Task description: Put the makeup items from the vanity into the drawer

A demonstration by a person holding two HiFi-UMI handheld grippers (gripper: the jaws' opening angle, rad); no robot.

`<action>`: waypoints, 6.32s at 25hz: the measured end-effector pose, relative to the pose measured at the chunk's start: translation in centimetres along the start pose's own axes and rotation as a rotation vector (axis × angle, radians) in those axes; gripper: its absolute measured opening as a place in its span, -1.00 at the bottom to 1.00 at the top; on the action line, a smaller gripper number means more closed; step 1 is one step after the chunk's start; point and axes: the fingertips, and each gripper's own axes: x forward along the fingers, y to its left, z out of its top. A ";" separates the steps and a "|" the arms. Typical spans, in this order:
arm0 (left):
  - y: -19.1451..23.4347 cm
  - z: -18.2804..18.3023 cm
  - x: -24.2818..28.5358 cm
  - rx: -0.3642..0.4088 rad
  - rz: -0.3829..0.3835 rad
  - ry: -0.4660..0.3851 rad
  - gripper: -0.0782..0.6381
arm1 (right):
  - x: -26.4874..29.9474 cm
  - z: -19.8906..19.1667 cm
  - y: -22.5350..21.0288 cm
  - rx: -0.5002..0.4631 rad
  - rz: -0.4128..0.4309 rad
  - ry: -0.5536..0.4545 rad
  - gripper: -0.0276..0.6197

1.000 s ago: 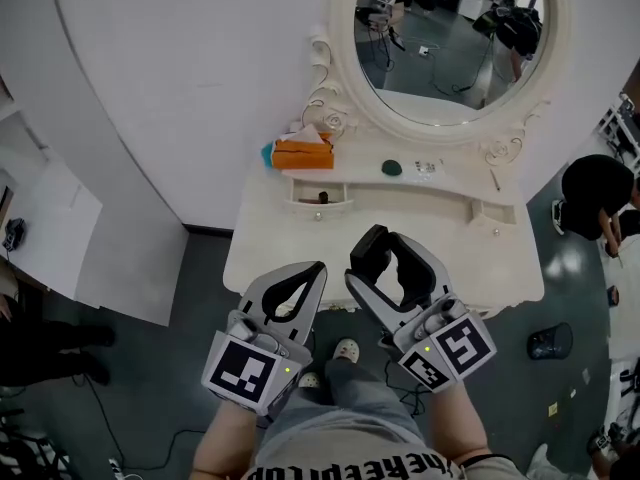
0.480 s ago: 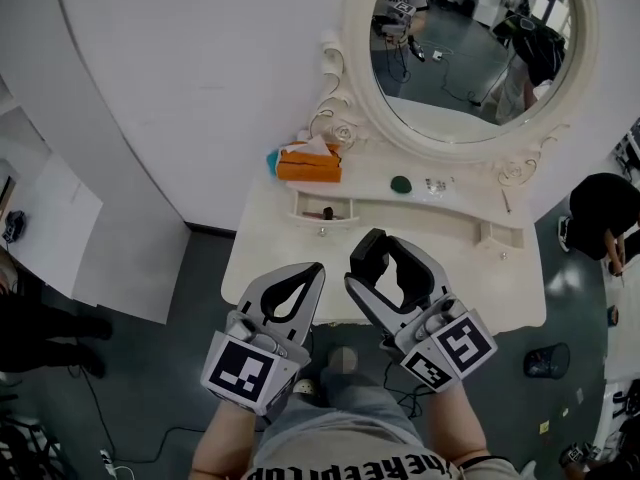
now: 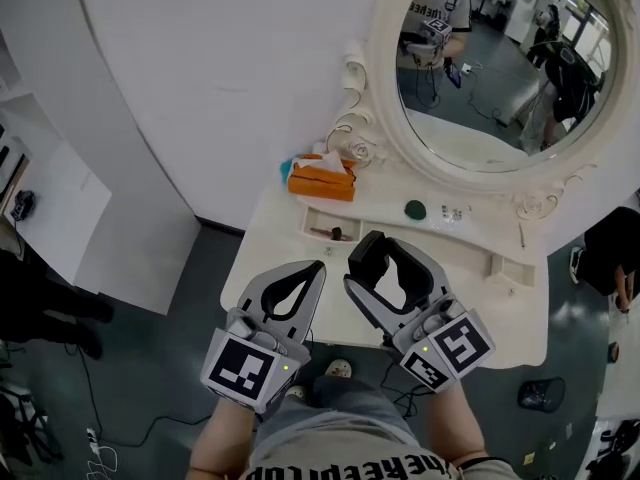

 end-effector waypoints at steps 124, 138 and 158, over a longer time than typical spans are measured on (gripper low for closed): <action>17.2 -4.7 6.6 -0.058 -0.185 0.143 -0.73 | 16.3 -16.9 -9.5 0.137 -0.346 0.330 -0.01; 14.4 -3.6 8.2 -0.041 -0.234 0.123 -0.73 | 13.8 -14.1 -10.3 0.119 -0.370 0.270 -0.76; 7.7 -1.7 10.4 -0.017 -0.365 0.081 -0.73 | 7.7 -7.9 -9.8 0.107 -0.418 0.150 -0.88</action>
